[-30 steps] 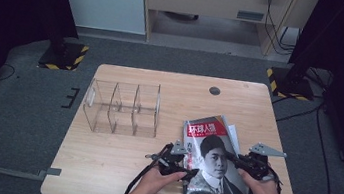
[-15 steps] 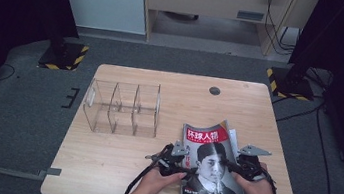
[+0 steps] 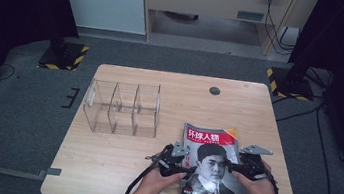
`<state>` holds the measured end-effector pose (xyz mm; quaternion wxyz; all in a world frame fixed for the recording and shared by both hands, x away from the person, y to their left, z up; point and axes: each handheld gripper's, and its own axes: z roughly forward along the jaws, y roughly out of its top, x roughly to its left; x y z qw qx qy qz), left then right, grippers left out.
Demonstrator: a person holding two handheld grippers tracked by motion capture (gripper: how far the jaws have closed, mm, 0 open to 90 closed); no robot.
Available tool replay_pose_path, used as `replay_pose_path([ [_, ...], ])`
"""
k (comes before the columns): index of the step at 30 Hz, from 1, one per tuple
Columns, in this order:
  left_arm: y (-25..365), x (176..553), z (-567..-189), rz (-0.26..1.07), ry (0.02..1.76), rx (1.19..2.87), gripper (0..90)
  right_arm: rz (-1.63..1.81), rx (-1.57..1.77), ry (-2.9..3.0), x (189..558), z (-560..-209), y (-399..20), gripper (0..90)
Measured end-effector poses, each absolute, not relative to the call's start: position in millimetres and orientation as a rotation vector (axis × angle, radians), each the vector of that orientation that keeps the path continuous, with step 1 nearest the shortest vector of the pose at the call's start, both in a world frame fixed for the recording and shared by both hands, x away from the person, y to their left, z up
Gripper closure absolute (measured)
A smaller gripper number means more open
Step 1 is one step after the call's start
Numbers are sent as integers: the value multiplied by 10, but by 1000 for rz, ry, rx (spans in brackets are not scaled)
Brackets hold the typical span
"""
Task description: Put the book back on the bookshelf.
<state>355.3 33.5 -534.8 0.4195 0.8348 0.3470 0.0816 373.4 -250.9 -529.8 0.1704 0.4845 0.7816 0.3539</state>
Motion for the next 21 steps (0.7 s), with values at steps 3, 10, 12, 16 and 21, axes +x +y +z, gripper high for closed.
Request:
replay_pose_path([
  [3,337,3554,-5348,206,870,2093,340,1007,1376,2223,3733,-5304,-2517,333],
  [10,343,3559,-5347,210,867,2096,356,1002,1396,2225,3725,-5298,-2559,346],
  [12,343,3563,-5346,213,863,2099,361,1008,1387,2214,3706,-5310,-2554,341],
  [16,340,3570,-5342,211,861,2105,360,1008,1393,2212,3688,-5311,-2543,340],
  [21,289,3670,-5314,197,870,2125,335,1019,1385,2223,3662,-5310,-2539,341],
])
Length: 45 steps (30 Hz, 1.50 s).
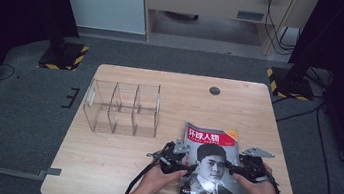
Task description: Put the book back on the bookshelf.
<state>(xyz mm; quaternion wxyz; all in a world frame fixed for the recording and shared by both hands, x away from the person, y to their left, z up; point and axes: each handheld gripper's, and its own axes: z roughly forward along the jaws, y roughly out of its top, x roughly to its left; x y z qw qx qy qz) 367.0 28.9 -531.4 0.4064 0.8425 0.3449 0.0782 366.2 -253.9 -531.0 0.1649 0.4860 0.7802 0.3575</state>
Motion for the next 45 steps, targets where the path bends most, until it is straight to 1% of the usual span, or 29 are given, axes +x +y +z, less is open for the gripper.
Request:
replay_pose_path([
  [3,271,3712,-5292,189,869,2130,325,1021,1388,2224,3656,-5309,-2533,340],
  [6,249,3808,-5238,173,876,2129,294,1010,1381,2228,3659,-5307,-2528,337],
  [14,181,3980,-5142,135,869,2167,108,1009,1378,2238,3668,-5304,-2531,335],
  [17,148,4093,-5082,125,905,2159,111,1011,1376,2240,3668,-5305,-2534,334],
  [19,133,4121,-5070,130,911,2160,140,1009,1372,2243,3669,-5304,-2535,334],
  [20,121,4150,-5053,135,913,2166,140,1009,1372,2243,3669,-5304,-2535,334],
  [21,103,4202,-5018,145,908,2176,166,1008,1363,2247,3669,-5305,-2541,334],
  [24,83,4275,-4979,165,911,2173,184,1014,1367,2245,3668,-5308,-2540,334],
  [26,68,4321,-4962,184,909,2178,223,1014,1358,2249,3668,-5308,-2547,334],
  [29,37,4372,-4937,184,896,2188,239,1022,1360,2243,3662,-5313,-2545,334],
  [35,-23,4445,-4923,180,904,2196,320,1025,1348,2244,3661,-5318,-2552,334],
  [38,-51,4448,-4945,191,898,2215,327,1027,1351,2244,3661,-5317,-2551,335],
  [42,-37,4478,-4972,162,913,2223,328,1031,1358,2239,3663,-5319,-2546,335],
  [45,-33,4491,-4983,144,906,2217,296,1031,1348,2236,3668,-5323,-2544,335],
])
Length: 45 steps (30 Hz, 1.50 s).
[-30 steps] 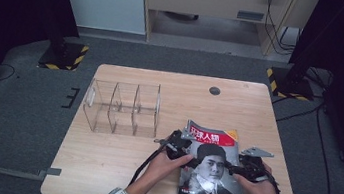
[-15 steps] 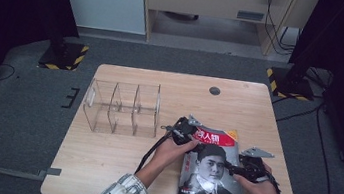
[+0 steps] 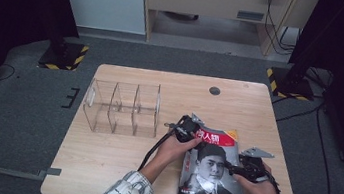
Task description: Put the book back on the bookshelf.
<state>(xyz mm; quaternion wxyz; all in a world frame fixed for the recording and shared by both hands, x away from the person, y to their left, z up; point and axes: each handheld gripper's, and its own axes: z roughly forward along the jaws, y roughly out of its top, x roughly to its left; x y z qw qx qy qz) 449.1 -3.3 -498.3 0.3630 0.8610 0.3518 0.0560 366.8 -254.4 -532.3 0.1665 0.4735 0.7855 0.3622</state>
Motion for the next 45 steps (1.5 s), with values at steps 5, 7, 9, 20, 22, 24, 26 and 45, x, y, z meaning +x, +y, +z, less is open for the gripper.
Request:
replay_pose_path([
  [5,-40,4531,-5035,92,919,2195,308,1039,1338,2238,3669,-5327,-2549,335],
  [7,-55,4551,-5055,84,923,2179,331,1042,1335,2240,3671,-5328,-2550,337],
  [9,-66,4554,-5051,107,921,2171,410,1046,1330,2243,3674,-5330,-2548,339],
  [20,-71,4594,-4989,105,929,2138,678,1077,1296,2255,3695,-5342,-2542,387],
  [22,-57,4605,-4974,88,935,2145,706,1079,1299,2255,3698,-5343,-2543,389],
  [24,-56,4615,-4966,71,940,2145,708,1081,1296,2258,3711,-5342,-2547,389],
  [26,-61,4622,-4939,58,911,2162,693,1082,1296,2252,3739,-5348,-2563,390],
  [45,-201,4731,-4911,22,861,2190,615,1107,1262,2249,3750,-5363,-2571,432],
])
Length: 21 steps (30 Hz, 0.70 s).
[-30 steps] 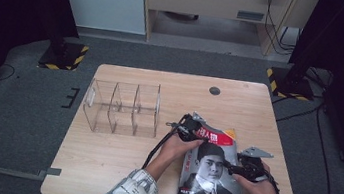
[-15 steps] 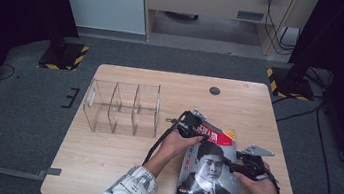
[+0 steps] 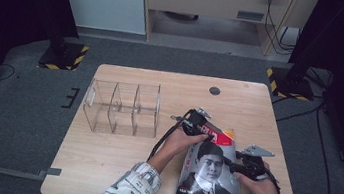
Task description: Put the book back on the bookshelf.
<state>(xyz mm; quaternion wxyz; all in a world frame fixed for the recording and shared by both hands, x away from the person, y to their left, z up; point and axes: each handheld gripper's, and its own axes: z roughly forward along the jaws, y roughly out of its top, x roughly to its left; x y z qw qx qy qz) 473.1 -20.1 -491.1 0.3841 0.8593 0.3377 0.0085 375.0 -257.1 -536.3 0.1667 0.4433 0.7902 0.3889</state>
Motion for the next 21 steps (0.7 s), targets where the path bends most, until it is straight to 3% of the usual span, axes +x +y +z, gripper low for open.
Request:
replay_pose_path([
  [8,-185,4716,-4874,21,862,2210,789,1090,1221,2255,3740,-5360,-2552,435],
  [21,-147,4676,-4773,6,887,2168,839,1101,1279,2238,3738,-5334,-2583,462],
])
